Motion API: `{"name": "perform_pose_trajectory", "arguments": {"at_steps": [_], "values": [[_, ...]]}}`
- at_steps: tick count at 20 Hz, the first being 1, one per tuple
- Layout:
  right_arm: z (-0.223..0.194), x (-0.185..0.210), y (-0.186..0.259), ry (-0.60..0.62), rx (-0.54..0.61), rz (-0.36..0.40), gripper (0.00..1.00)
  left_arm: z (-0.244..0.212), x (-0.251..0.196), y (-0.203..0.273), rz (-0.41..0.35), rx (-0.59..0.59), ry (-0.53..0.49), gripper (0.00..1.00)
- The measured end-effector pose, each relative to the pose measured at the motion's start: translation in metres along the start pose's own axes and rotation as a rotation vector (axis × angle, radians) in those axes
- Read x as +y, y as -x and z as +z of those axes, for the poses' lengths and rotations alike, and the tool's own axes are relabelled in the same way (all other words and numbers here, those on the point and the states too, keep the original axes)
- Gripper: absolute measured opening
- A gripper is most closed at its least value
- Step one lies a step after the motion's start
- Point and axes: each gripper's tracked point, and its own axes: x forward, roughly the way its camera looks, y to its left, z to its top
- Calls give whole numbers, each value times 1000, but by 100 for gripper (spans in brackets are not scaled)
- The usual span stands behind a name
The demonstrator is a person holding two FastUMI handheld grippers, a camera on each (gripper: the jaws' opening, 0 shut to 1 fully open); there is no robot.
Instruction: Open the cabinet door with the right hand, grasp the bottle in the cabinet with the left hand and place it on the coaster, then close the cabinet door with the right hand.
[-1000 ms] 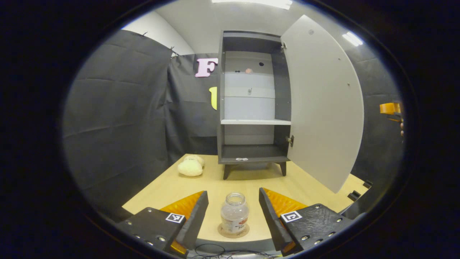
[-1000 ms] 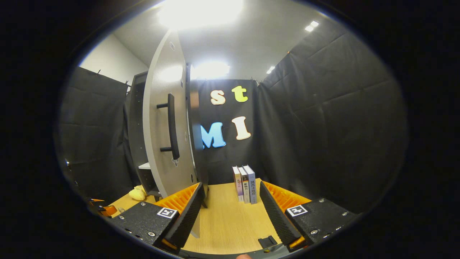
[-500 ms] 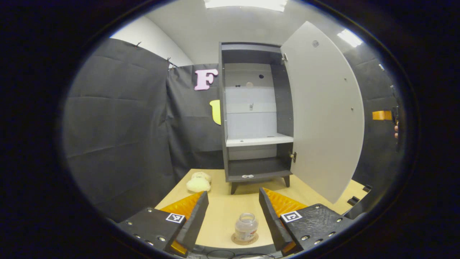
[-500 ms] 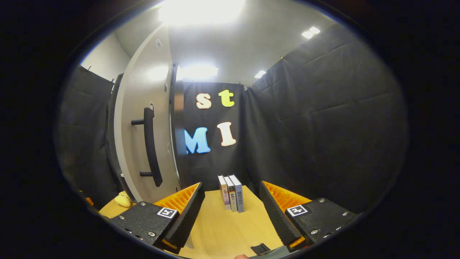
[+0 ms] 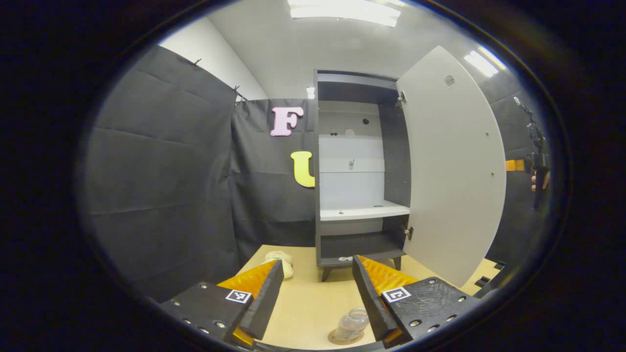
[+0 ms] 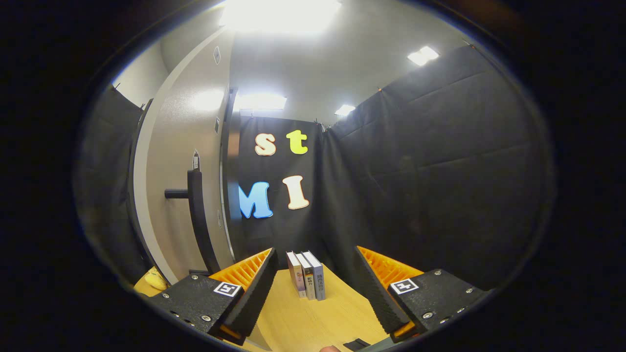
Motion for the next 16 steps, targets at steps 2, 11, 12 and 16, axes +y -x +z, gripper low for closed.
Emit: {"name": "perform_pose_trajectory", "arguments": {"at_steps": [2, 11, 12, 16], "values": [[3, 11, -1, 0, -3, 4, 95, -2, 10, -5, 6, 0, -9, 77], [5, 24, 3, 32, -24, -47, 93, -5, 46, -10, 15, -13, -18, 87], [4, 24, 5, 31, -26, -54, 92, -6, 48, -12, 12, -11, -14, 81], [4, 25, 8, 37, -26, -75, 92, -9, 52, -15, -2, -15, -6, 76]]}}
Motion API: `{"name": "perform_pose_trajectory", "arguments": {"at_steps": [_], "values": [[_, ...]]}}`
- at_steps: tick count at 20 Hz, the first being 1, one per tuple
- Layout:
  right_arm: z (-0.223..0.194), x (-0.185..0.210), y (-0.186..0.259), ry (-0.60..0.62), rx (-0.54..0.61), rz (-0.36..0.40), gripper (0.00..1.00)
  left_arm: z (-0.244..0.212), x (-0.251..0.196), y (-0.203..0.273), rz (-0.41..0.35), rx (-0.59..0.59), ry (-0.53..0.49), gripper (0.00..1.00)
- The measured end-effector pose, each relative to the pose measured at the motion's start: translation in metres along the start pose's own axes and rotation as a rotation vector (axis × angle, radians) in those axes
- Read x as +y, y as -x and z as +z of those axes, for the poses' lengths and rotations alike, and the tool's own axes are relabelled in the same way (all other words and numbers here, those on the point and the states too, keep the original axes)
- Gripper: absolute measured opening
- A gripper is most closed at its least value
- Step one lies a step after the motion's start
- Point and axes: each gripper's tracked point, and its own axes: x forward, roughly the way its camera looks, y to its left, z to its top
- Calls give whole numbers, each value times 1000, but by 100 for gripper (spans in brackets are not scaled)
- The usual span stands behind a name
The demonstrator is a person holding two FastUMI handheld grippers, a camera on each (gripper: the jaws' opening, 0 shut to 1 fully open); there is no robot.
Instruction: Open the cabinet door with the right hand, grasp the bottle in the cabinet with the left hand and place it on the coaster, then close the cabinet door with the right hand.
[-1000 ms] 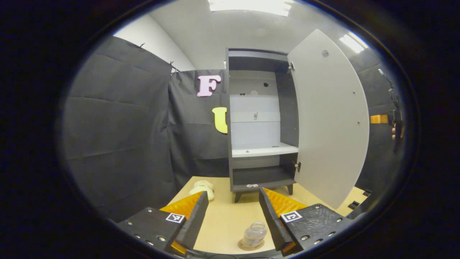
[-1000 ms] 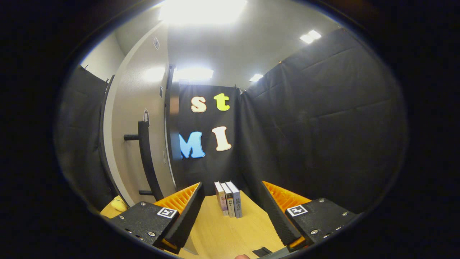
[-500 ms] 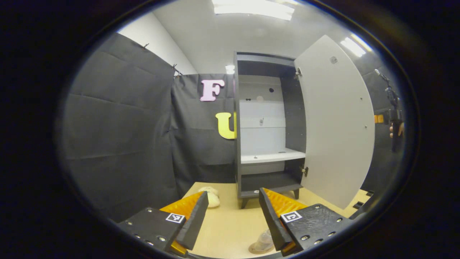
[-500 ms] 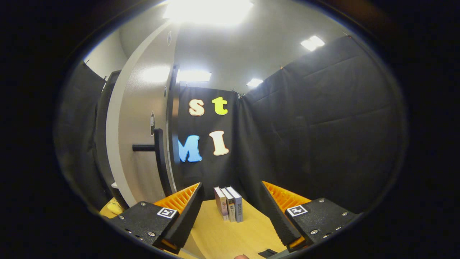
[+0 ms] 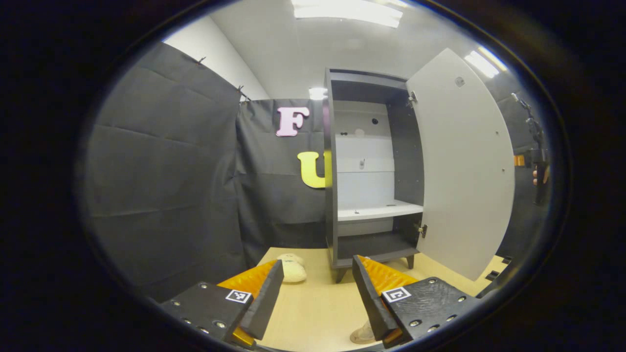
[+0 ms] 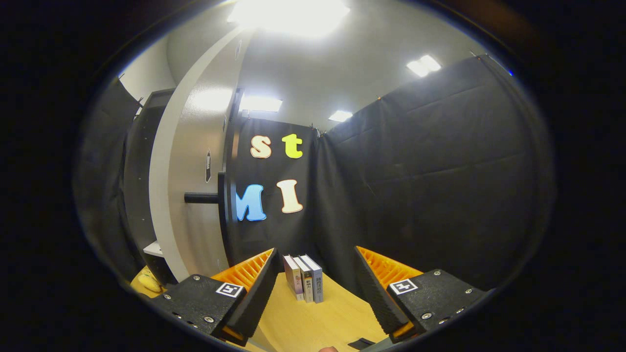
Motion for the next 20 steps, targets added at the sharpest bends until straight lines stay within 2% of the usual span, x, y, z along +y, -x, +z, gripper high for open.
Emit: {"name": "perform_pose_trajectory", "arguments": {"at_steps": [5, 13, 18, 19, 20], "values": [[1, 11, 5, 2, 0, 18, 92, -3, 6, -3, -11, -4, 20, 81], [1, 30, 17, -1, 1, 37, 92, -3, 17, -4, -18, -11, 32, 81], [0, 54, 28, -4, 2, 80, 92, 0, 26, -2, -14, -26, 35, 81], [1, 60, 30, -5, 3, 90, 92, 1, 28, -2, -14, -27, 37, 78], [0, 65, 32, -7, 4, 95, 93, 0, 31, -2, -11, -28, 39, 81]]}}
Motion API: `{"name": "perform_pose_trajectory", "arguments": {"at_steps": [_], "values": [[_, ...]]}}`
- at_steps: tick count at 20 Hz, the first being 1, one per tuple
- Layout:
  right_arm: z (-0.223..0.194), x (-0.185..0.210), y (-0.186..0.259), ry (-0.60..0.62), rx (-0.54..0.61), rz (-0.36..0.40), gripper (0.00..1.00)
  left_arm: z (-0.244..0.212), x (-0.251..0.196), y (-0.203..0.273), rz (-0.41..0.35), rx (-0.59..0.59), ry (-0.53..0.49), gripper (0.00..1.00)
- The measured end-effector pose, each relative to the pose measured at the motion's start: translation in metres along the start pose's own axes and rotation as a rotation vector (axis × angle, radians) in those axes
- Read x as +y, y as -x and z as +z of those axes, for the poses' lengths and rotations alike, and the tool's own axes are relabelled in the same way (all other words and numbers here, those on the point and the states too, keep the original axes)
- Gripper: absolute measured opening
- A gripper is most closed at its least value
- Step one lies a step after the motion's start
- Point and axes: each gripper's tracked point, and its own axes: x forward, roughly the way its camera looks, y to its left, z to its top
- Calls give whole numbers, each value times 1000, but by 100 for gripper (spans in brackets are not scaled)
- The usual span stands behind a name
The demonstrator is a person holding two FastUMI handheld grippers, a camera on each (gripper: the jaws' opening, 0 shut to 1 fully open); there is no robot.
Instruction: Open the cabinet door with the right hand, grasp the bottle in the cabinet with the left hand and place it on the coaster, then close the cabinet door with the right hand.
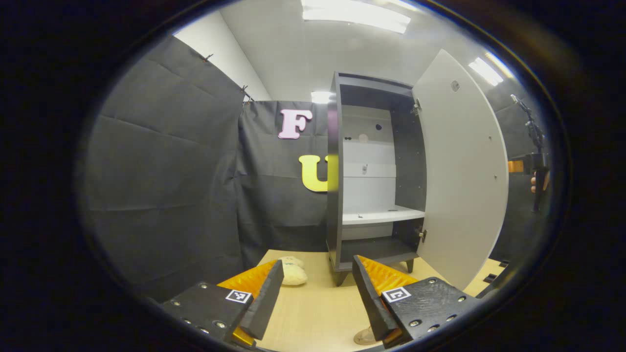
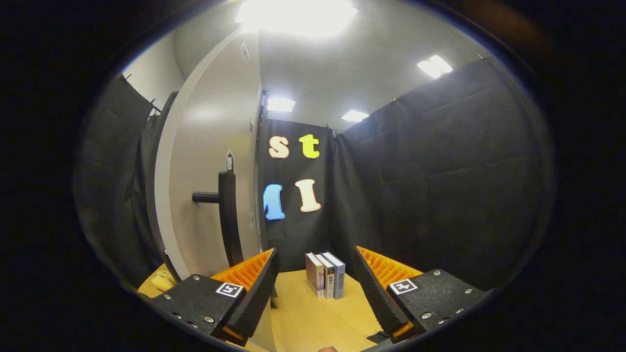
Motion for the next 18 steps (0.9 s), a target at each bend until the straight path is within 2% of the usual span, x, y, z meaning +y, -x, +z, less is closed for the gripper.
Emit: {"name": "perform_pose_trajectory", "arguments": {"at_steps": [18], "values": [[-3, 90, 12, -14, 2, 109, 93, -7, 60, 17, 78, 5, -3, 81]]}}
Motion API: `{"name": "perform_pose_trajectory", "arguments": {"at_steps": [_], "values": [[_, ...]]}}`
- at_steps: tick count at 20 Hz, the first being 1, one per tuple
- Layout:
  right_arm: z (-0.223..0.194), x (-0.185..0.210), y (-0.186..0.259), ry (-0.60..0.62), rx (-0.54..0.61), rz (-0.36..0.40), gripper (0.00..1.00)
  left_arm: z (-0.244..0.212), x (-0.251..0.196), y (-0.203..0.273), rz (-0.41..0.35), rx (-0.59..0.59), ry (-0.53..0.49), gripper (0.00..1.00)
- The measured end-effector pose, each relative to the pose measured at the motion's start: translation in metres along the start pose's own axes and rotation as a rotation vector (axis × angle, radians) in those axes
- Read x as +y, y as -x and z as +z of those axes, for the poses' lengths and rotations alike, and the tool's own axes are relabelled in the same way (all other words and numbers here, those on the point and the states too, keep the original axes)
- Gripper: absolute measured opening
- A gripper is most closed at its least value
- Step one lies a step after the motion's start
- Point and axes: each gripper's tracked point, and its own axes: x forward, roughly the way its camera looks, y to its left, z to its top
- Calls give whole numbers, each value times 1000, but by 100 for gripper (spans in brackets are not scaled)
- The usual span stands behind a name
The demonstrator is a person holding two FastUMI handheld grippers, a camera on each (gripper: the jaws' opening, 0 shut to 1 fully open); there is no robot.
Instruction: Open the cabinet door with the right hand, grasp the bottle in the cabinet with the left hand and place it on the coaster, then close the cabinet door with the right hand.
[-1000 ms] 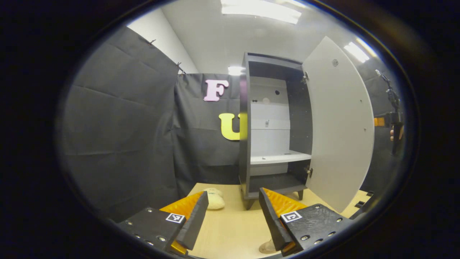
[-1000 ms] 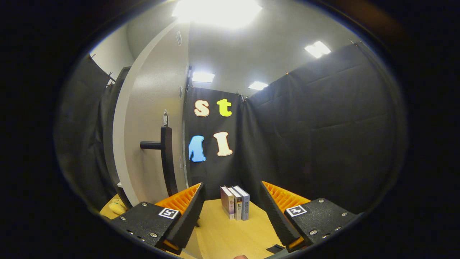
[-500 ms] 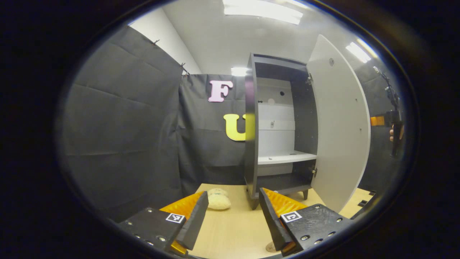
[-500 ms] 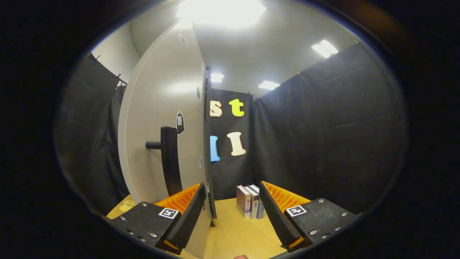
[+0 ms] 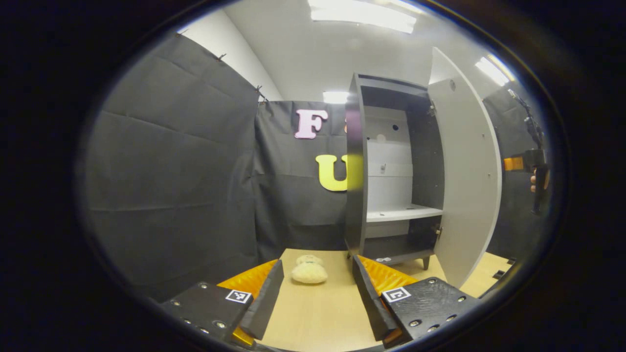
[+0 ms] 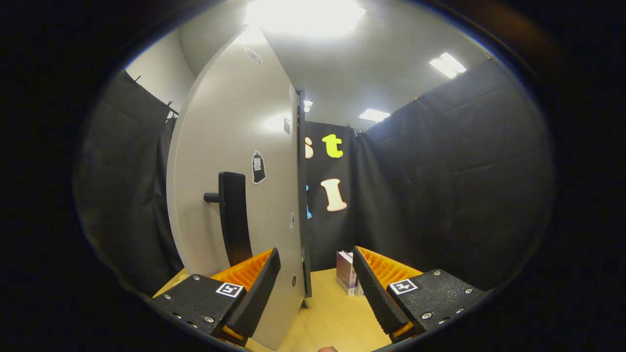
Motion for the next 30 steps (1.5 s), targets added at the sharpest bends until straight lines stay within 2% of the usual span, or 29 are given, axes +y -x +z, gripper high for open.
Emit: {"name": "perform_pose_trajectory", "arguments": {"at_steps": [5, 21, 30], "values": [[0, 23, -5, 2, 2, 36, 92, 13, 15, 0, 25, -10, 0, 81], [-9, 85, -25, 3, 15, 129, 93, 0, 52, -5, 90, 4, 7, 81], [-20, 132, -32, 20, 48, 219, 94, -3, 79, 4, 136, 13, 2, 81]]}}
